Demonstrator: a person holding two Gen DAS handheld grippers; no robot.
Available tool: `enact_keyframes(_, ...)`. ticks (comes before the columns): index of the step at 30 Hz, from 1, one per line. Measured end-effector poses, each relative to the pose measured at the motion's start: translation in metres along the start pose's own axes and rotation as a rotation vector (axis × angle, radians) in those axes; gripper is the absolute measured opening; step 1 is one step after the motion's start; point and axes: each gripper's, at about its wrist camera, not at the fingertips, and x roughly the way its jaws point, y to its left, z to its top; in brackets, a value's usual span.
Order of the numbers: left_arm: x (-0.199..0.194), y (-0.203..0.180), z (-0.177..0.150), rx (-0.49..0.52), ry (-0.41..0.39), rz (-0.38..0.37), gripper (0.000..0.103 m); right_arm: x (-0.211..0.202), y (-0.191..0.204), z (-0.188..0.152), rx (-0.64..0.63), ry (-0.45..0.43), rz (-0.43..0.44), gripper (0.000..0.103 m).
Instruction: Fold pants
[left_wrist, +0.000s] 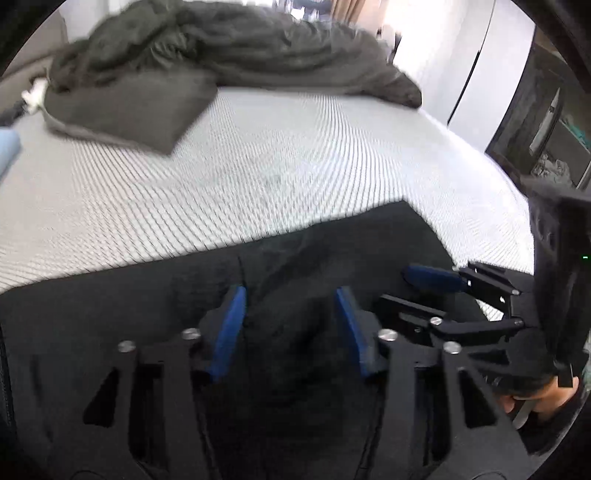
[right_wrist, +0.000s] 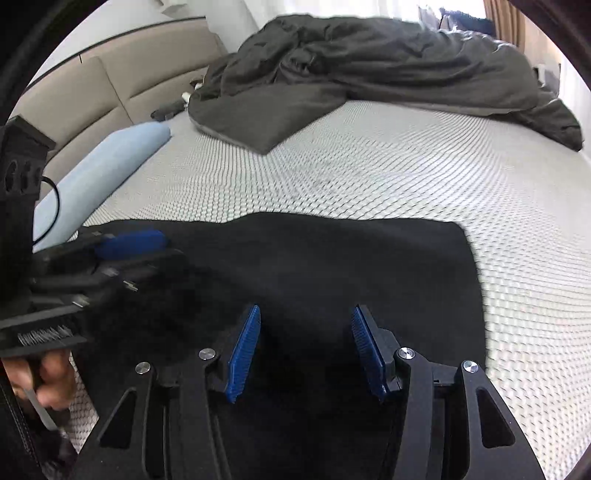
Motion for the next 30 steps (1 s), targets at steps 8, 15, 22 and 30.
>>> enact_keyframes(8,0.02,0.032,-0.001,-0.06,0.042,-0.02,0.02,0.021,-0.016,-0.007,-0.098,0.08,-0.199,0.053)
enact_keyframes(15,-0.006,0.016,0.002,0.01,-0.008,0.009,0.02,-0.006,-0.059,0.001,0.06,0.026,-0.176,0.053)
enact_keyframes(22,0.02,0.021,0.012,-0.081,0.012,0.038,0.022,0.031,-0.007,0.038,0.022,-0.036,-0.028,0.053)
enact_keyframes(30,0.023,0.035,0.008,-0.092,-0.005,0.028,0.022,0.044,-0.042,0.033,0.04,0.025,-0.341,0.053)
